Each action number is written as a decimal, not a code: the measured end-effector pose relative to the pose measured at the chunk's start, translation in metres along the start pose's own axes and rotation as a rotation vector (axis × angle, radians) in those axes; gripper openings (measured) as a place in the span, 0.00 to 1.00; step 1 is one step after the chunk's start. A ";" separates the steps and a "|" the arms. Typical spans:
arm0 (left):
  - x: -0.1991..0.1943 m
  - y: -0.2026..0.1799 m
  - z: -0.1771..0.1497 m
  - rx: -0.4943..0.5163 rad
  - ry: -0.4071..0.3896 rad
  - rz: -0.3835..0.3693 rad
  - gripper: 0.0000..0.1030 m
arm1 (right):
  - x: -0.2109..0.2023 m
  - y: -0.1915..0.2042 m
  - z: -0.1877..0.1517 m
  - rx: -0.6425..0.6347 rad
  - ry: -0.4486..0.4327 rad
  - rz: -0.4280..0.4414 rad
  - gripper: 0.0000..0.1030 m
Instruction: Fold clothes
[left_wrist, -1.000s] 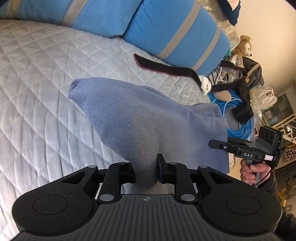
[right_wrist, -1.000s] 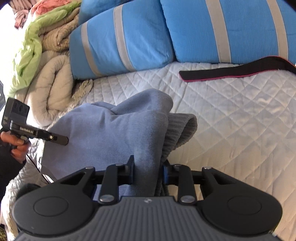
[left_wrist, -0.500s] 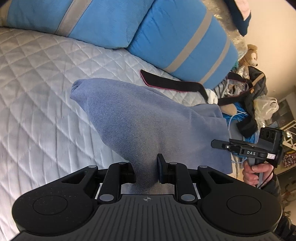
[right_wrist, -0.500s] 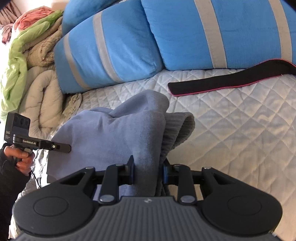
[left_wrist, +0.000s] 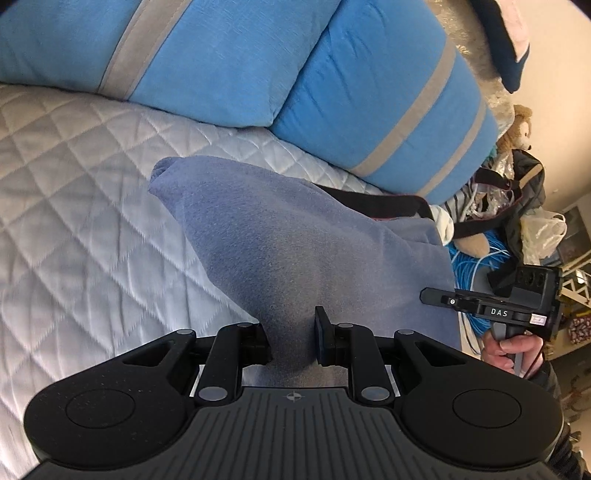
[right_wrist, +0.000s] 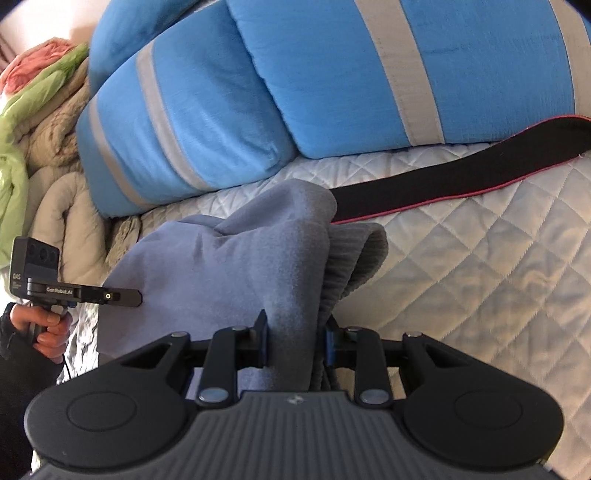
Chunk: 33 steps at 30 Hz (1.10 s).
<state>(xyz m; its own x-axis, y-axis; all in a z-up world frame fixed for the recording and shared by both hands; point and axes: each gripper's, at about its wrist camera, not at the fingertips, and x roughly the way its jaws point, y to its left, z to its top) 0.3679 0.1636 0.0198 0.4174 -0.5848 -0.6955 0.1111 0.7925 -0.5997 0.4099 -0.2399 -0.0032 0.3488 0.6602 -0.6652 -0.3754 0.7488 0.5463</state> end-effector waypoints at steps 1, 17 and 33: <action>0.002 0.001 0.003 -0.001 0.000 0.001 0.18 | 0.003 -0.002 0.002 0.004 0.001 0.001 0.19; 0.050 0.065 0.006 -0.088 0.019 -0.073 0.19 | 0.060 -0.055 0.008 0.110 0.059 0.039 0.22; 0.028 0.025 0.001 0.040 -0.044 0.156 0.92 | 0.035 -0.020 0.003 -0.026 -0.048 -0.090 1.00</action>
<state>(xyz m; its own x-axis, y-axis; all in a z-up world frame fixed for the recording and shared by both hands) 0.3828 0.1672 -0.0145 0.4712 -0.4463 -0.7607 0.0773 0.8801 -0.4685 0.4326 -0.2312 -0.0359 0.4227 0.5928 -0.6855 -0.3628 0.8039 0.4714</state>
